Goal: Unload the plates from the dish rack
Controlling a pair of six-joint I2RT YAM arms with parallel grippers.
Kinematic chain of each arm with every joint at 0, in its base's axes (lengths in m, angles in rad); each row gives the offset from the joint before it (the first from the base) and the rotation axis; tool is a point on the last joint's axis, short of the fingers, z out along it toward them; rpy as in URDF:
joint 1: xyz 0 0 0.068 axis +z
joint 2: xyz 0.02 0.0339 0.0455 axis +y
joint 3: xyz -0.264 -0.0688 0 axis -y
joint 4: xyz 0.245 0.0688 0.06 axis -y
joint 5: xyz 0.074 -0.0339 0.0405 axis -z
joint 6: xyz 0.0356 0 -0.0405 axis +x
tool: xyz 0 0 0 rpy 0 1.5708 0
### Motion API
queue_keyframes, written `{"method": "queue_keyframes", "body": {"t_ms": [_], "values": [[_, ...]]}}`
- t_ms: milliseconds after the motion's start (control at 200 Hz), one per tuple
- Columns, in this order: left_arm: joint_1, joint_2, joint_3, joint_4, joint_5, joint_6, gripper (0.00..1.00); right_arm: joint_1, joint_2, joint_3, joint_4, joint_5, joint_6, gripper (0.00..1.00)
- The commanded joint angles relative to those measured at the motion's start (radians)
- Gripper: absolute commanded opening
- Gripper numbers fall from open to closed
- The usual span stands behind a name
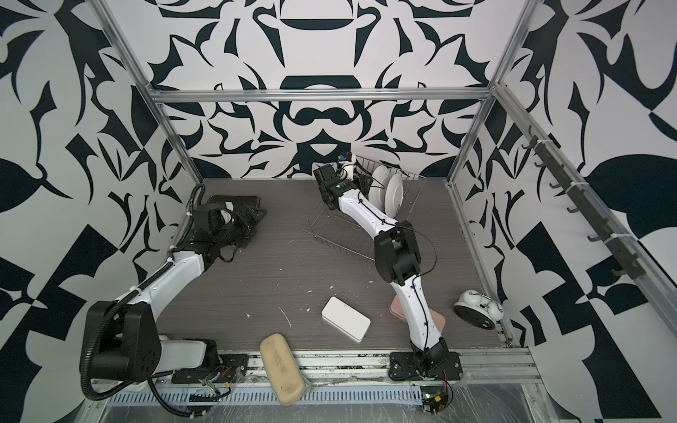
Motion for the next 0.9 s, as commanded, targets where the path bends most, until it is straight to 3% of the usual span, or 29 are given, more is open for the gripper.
{"method": "queue_keyframes", "body": {"t_ms": [0,315,585,895], "values": [[-0.023,-0.016,0.019,-0.020,-0.021,0.008,0.99,-0.030,-0.001,0.074,0.024,-0.004,0.023,0.62],[-0.071,0.006,-0.018,0.011,-0.035,-0.017,0.99,-0.038,0.109,0.234,-0.095,-0.004,0.125,0.58],[-0.116,-0.042,-0.053,0.021,-0.075,-0.024,0.99,-0.073,0.119,0.238,-0.150,-0.011,0.220,0.55],[-0.121,0.006,-0.056,0.058,-0.039,-0.038,0.99,-0.114,0.135,0.234,-0.195,-0.045,0.268,0.52]]}}
